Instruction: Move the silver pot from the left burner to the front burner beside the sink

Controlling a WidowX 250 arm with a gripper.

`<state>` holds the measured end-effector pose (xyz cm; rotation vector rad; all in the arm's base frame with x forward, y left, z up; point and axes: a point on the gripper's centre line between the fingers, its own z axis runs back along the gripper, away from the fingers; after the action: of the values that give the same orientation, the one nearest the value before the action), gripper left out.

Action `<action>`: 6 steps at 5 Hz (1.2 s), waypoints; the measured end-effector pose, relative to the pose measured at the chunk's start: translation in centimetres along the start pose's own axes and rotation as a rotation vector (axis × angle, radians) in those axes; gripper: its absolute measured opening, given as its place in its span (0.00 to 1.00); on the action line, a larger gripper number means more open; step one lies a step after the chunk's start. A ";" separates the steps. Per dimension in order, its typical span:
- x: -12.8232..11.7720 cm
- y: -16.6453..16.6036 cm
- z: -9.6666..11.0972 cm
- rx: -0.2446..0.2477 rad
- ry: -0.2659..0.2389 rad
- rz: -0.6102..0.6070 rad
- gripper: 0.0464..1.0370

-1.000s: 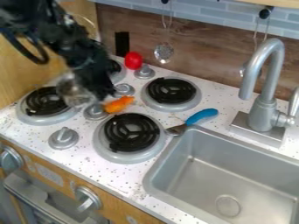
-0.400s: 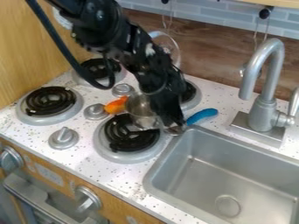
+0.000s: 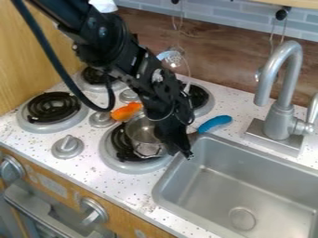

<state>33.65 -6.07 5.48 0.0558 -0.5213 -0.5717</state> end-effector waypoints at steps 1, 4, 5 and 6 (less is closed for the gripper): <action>-0.5 1.4 1.8 0.055 -0.025 0.030 0.05; -3.5 4.3 1.9 0.130 0.003 0.113 0.05; -5.2 5.3 0.9 0.140 0.034 0.148 0.05; -6.3 5.8 0.8 0.152 0.051 0.172 0.05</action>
<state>31.65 2.26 4.44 0.1681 -0.5133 -0.3612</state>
